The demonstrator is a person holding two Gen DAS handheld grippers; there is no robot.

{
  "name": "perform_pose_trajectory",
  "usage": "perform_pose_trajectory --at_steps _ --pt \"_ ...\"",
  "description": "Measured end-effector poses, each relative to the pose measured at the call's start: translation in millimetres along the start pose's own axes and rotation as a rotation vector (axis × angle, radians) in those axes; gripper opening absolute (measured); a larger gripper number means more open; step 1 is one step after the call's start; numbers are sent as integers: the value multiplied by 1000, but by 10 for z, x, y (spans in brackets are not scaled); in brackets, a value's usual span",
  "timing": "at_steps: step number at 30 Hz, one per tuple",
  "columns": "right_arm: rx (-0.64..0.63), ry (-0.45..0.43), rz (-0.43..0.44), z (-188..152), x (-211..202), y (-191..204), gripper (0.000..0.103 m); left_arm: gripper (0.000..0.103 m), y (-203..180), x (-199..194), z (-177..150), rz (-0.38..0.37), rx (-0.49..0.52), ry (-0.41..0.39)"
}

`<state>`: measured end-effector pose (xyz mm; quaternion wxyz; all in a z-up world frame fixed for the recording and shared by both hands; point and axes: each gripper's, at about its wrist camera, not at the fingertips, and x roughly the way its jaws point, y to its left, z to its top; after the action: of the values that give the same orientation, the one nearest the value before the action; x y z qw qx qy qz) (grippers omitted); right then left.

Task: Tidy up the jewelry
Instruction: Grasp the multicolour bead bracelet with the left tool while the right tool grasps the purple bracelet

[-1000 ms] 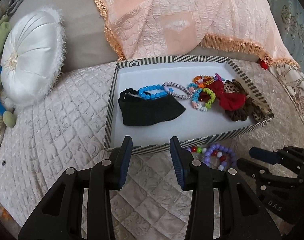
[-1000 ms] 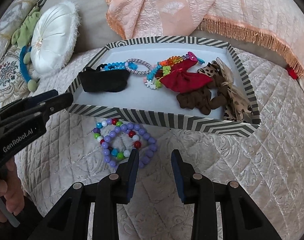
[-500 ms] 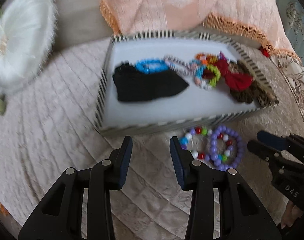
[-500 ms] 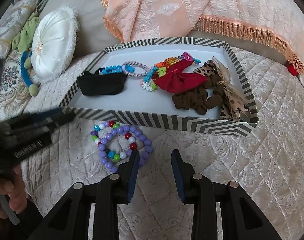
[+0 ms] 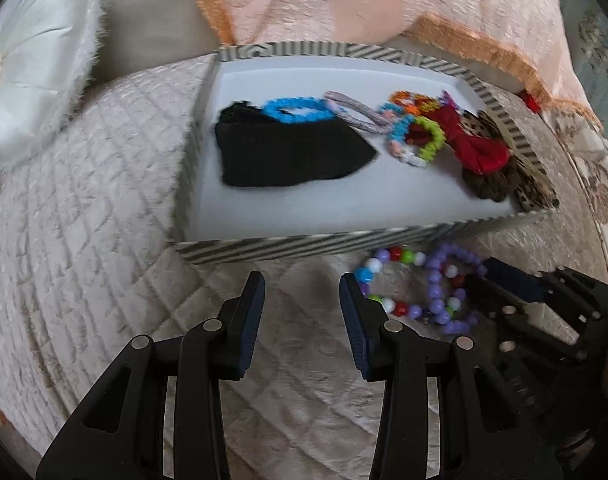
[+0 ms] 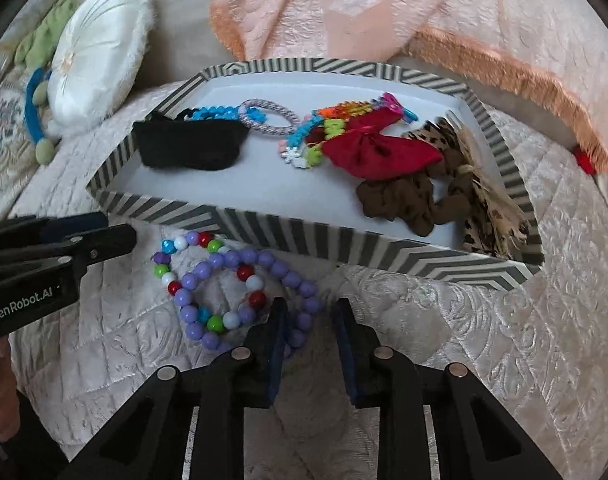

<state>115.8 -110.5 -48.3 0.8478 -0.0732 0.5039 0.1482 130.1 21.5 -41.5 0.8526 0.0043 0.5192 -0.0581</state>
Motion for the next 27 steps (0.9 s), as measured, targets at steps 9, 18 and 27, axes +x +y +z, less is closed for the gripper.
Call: perform_pose_trajectory --at_steps 9,18,27 --pt "-25 -22 -13 -74 -166 -73 9 41 -266 235 31 15 70 14" --pt "103 -93 16 -146 -576 -495 9 28 -338 252 26 -3 116 4" --pt "117 -101 47 -92 -596 -485 9 8 -348 -14 -23 -165 172 -21"
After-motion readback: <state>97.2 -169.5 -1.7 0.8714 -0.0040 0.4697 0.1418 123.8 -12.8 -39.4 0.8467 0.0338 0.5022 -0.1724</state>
